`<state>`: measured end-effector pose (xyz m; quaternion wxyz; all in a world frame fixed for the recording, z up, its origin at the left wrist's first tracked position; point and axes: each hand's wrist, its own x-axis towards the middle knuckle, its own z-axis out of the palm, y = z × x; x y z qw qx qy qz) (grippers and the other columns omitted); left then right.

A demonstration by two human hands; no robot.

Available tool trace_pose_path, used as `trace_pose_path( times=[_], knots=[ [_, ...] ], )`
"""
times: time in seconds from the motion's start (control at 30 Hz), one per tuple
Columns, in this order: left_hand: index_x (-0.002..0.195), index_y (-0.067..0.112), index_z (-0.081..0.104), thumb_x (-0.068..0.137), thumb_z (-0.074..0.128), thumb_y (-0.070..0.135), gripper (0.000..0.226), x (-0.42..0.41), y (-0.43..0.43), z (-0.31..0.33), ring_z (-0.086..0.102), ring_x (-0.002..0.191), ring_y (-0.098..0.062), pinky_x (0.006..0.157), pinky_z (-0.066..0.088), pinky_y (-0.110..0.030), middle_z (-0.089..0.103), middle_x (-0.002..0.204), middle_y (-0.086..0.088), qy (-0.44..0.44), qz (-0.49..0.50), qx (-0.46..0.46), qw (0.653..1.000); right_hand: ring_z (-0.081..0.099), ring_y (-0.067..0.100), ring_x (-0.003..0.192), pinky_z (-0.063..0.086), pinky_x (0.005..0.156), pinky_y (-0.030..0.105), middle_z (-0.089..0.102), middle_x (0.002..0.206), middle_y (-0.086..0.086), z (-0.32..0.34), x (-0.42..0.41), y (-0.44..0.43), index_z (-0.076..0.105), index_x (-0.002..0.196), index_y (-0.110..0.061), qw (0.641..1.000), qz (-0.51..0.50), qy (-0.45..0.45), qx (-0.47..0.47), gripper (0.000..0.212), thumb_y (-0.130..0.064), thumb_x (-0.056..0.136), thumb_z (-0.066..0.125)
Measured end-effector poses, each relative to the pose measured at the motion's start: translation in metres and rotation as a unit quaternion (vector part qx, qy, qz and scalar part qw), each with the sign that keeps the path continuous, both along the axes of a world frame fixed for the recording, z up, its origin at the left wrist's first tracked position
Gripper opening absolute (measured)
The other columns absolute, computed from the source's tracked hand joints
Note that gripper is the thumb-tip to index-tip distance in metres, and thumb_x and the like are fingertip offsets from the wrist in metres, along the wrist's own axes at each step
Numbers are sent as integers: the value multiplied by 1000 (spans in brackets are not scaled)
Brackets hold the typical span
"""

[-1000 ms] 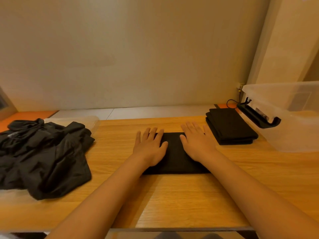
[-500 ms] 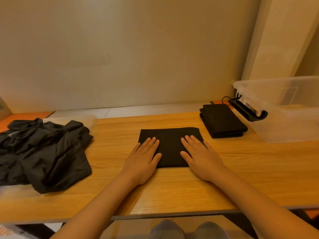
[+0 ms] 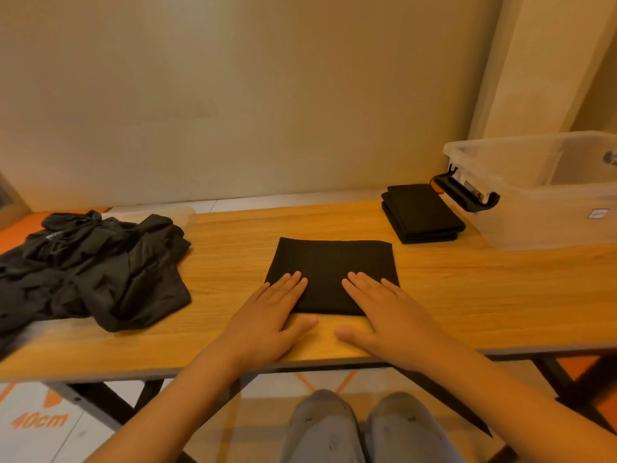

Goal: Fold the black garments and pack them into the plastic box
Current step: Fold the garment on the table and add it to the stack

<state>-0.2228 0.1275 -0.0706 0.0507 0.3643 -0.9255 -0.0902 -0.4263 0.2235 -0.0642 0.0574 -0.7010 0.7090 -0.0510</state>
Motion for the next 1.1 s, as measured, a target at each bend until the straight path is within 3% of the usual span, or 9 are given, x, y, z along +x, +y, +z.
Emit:
trace_pose_path(
  times=[0.13, 0.27, 0.4, 0.5, 0.6, 0.67, 0.73, 0.93, 1.1],
  knots=[
    [152, 37, 0, 79, 29, 83, 91, 29, 37, -13, -12, 143, 4, 115, -10, -19, -11, 154, 22, 13, -26, -64, 998, -11, 7, 145, -8, 116, 29, -14, 156, -10, -11, 1, 33, -4, 153, -27, 997, 66, 36, -29, 100, -76, 80, 42],
    [145, 26, 38, 88, 43, 52, 63, 39, 47, -30, 34, 138, -8, 110, 26, -30, 33, 151, 8, 83, -26, -157, 984, 47, 17, 131, 42, 104, 38, 49, 142, 3, -26, 5, 43, 49, 139, -17, 987, 76, 49, -136, 93, -35, 57, 91],
    [127, 17, 62, 87, 49, 21, 42, 47, 54, -38, 58, 120, -15, 94, 37, -30, 58, 134, 1, 140, -64, -254, 955, 62, 22, 115, 49, 93, 36, 64, 125, 9, -32, 3, 59, 64, 123, -10, 956, 119, 63, -259, 77, 5, 52, 87],
    [123, 14, 64, 82, 60, 7, 42, 57, 56, -33, 61, 116, -16, 99, 37, -33, 60, 130, 0, 155, -101, -276, 943, 65, 17, 109, 51, 89, 31, 67, 119, 4, -27, -8, 67, 68, 118, -12, 947, 143, 50, -284, 70, 6, 54, 86],
    [127, 23, 59, 90, 56, 17, 38, 68, 50, -23, 62, 111, -10, 105, 37, -32, 64, 122, 8, 160, -105, -210, 959, 65, 9, 106, 53, 81, 17, 67, 119, -8, -10, -14, 71, 63, 124, -24, 967, 144, -23, -207, 50, -10, 78, 75],
    [127, 43, 50, 95, 43, 36, 33, 71, 48, -4, 58, 104, 0, 93, 46, -24, 59, 112, 25, 201, -70, -130, 968, 58, -2, 108, 41, 81, 3, 60, 118, -24, 11, -14, 71, 56, 127, -38, 980, 88, -116, -134, 38, -19, 94, 57],
    [117, 54, 53, 91, 45, 42, 29, 68, 43, 19, 59, 98, 1, 81, 48, -17, 62, 103, 28, 286, -42, -47, 956, 55, -10, 101, 43, 80, 6, 58, 102, -35, 35, -13, 67, 57, 112, -46, 962, 48, -243, -111, 26, -25, 96, 53],
    [96, 24, 66, 92, 59, 27, 8, 20, -9, 96, 66, 85, -8, 72, 54, -20, 69, 88, 10, 480, 60, 98, 870, 70, 10, 83, 56, 67, 20, 73, 89, 0, 94, -25, 20, 71, 101, -18, 831, -26, -543, -117, 17, -21, 94, 56],
    [105, 21, 64, 94, 56, 39, 23, -38, -83, 93, 65, 87, -16, 66, 48, -23, 66, 98, 1, 325, 128, 154, 924, 68, 19, 90, 56, 71, 29, 70, 102, 9, 62, -40, -21, 66, 109, -12, 788, -168, -590, -53, 19, -20, 95, 56]
  ],
)
